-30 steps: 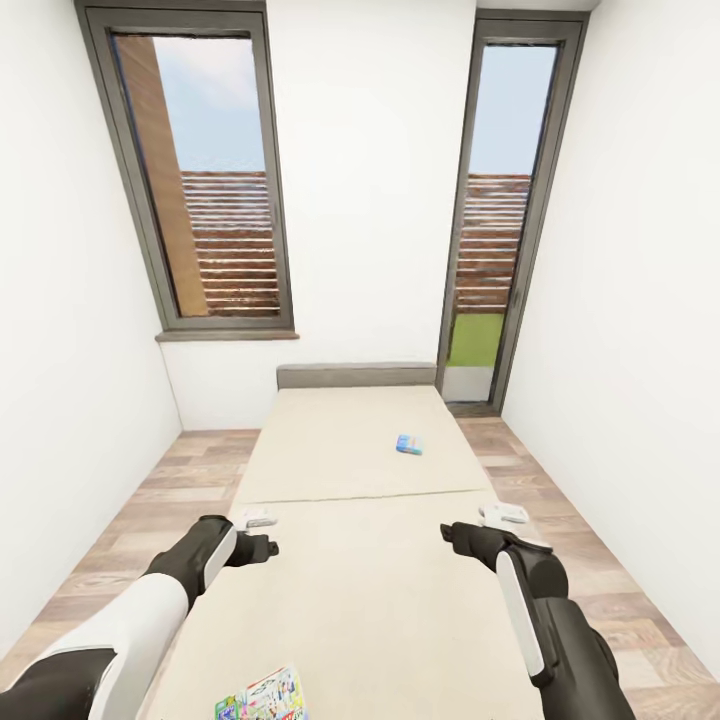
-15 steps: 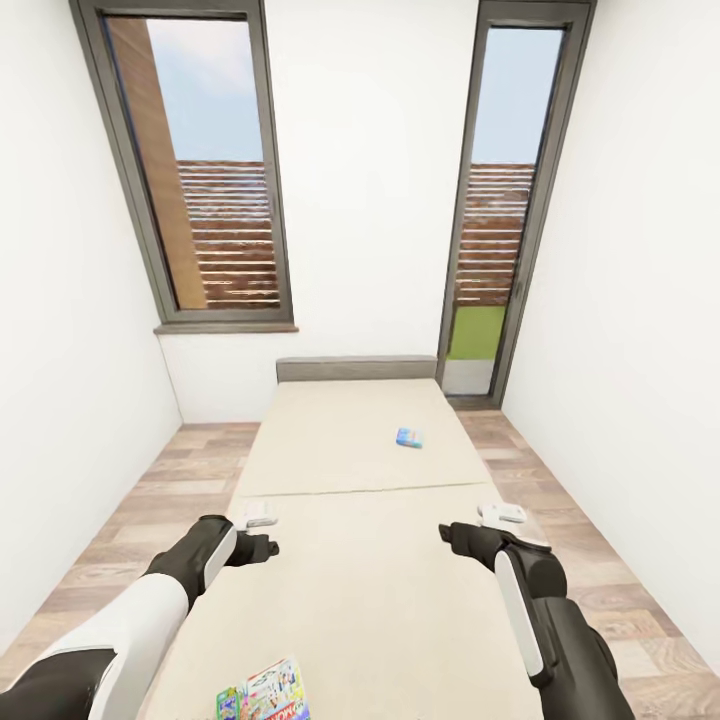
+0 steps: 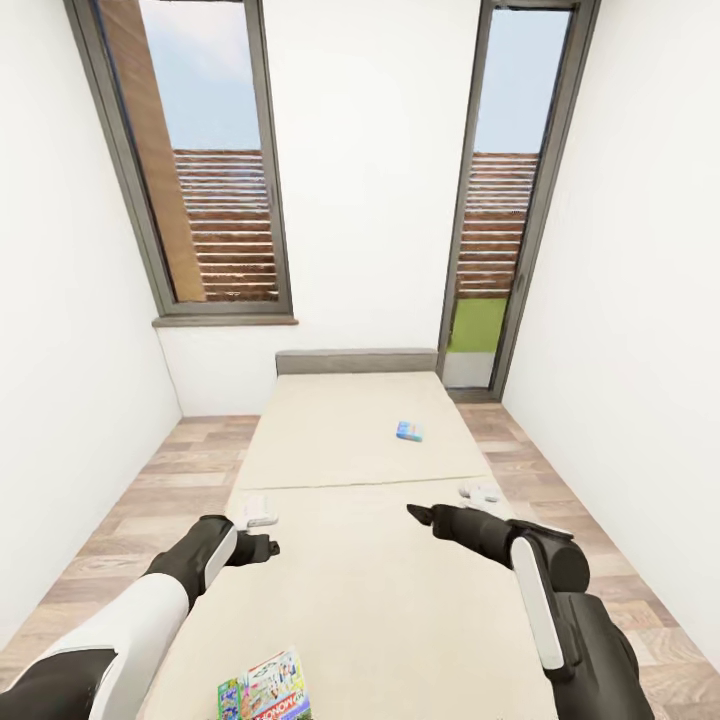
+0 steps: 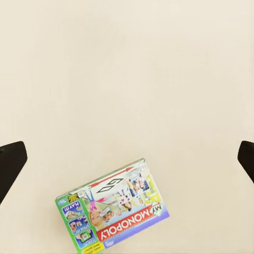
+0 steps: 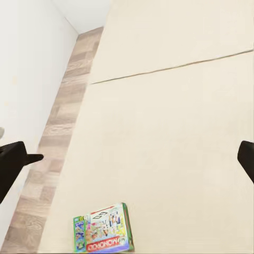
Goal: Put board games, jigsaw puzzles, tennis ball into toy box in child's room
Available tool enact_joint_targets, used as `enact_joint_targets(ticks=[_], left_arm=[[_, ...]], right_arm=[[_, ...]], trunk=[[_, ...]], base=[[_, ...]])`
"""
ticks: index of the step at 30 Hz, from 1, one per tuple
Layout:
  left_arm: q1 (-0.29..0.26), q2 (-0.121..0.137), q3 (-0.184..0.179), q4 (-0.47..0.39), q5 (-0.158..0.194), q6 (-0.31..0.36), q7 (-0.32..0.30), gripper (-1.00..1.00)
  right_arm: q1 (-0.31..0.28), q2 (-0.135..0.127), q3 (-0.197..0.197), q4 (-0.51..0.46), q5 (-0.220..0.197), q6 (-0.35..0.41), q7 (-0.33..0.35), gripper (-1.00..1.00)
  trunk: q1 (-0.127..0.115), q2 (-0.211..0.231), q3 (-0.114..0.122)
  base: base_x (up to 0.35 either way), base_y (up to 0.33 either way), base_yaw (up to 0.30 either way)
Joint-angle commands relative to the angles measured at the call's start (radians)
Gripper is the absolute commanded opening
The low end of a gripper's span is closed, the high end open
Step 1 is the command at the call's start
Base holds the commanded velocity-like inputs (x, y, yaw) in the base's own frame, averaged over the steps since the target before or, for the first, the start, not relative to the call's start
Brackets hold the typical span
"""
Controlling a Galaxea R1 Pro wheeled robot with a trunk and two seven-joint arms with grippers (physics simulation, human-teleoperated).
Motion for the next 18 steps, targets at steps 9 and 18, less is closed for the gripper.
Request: enact_joint_targets(ticks=[9,18], left_arm=[[0.000,0.002,0.007,-0.001,0.001,0.006,-0.007,1.00],[-0.001,0.001,0.005,-0.001,0.001,0.006,-0.008,1.00]], right_arm=[[-0.002,0.000,-0.027,-0.003,-0.010,0.017,0.189,1.00],[-0.002,0.000,-0.036,0.000,-0.011,0.016,0.204,1.00]], trunk=[[0.001,-0.002,-0.017],[0.001,-0.002,-0.032]], base=[[0.000,0.000,0.000],[0.000,0.000,0.000]])
